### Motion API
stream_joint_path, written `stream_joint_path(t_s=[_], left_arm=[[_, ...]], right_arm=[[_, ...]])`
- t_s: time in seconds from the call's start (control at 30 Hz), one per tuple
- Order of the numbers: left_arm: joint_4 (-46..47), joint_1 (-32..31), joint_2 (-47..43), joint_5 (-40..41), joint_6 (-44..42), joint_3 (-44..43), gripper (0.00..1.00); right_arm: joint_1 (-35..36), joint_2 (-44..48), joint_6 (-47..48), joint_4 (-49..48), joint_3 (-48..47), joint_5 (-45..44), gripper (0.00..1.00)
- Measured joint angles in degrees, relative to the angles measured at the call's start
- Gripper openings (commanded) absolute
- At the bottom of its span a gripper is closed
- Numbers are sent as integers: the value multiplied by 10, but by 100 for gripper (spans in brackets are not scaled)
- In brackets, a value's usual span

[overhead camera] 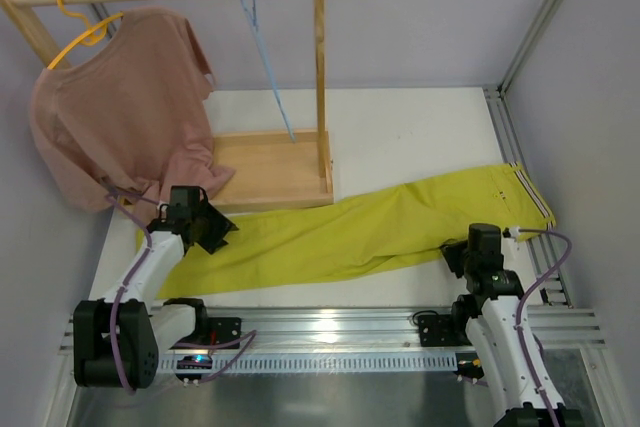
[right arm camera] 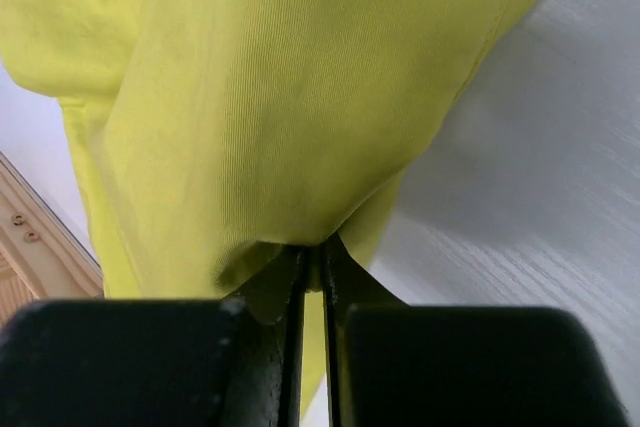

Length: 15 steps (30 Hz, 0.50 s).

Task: Place the trousers on the hanger
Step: Fold the trousers

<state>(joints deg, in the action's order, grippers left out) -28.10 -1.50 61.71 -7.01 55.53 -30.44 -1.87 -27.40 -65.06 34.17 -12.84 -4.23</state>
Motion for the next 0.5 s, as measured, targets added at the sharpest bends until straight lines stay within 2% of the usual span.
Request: stream_joint_path(t_s=[0.13, 0.27, 0.5], left_arm=[[-2, 0, 6, 25, 5, 0, 51], [-22, 5, 48, 68, 4, -8, 52], [-44, 70, 133, 58, -9, -58, 52]], right_arm=[[0, 3, 15, 29, -15, -15, 4], [0, -36, 63, 101, -92, -42, 4], [0, -108, 93, 147, -126, -53, 4]])
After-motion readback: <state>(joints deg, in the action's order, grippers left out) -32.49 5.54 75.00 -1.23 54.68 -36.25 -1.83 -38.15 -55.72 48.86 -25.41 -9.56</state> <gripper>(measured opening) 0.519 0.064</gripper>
